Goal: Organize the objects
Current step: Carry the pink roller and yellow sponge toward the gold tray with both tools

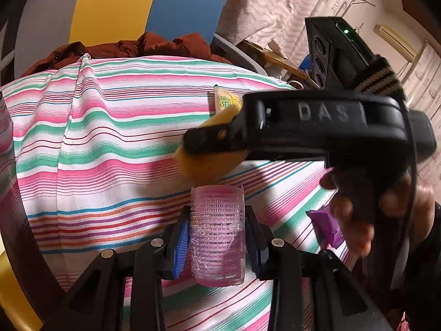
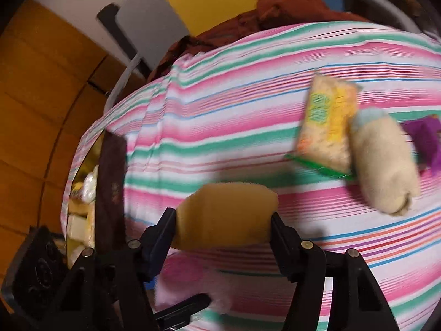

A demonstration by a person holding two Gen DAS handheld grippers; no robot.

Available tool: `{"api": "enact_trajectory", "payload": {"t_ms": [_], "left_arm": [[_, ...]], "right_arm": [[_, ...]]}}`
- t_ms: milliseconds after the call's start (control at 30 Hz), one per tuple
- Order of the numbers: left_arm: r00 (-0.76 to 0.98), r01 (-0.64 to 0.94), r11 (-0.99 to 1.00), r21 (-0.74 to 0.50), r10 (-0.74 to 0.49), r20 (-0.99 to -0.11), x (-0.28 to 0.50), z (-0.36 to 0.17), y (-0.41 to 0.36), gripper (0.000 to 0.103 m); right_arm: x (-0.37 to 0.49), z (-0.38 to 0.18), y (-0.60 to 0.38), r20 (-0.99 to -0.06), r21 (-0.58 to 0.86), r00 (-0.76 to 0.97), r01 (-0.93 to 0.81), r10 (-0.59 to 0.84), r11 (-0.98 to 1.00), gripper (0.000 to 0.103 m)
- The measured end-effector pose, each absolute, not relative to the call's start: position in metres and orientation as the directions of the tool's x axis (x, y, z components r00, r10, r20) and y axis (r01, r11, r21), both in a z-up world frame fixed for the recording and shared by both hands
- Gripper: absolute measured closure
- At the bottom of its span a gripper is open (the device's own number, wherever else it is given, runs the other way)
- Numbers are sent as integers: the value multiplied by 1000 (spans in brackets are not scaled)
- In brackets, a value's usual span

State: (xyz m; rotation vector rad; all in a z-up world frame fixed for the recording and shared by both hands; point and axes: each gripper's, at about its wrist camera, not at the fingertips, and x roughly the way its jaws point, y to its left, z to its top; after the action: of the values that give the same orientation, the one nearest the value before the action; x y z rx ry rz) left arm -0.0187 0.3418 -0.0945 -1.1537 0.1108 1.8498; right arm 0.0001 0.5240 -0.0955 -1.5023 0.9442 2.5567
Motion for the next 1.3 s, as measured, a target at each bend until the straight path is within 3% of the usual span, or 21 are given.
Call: {"api": "enact_trajectory", "payload": {"t_ms": [567, 800, 1033, 1300], "left_arm": [[-172, -750, -573, -331, 652, -739, 1, -65, 322, 67], [-298, -738, -620, -267, 654, -695, 3, -25, 284, 67], [-485, -678, -726, -113, 558, -673, 2, -1, 229, 67], [-561, -594, -798, -103, 503, -657, -6, 5, 168, 67]], "right_arm": [[10, -79, 539, -781, 467, -592, -342, -200, -815, 38], [14, -70, 533, -762, 466, -617, -310, -197, -829, 38], [21, -57, 524, -732, 467, -652, -272, -196, -842, 37], [20, -50, 493, -751, 422, -629, -222, -202, -879, 36]]}}
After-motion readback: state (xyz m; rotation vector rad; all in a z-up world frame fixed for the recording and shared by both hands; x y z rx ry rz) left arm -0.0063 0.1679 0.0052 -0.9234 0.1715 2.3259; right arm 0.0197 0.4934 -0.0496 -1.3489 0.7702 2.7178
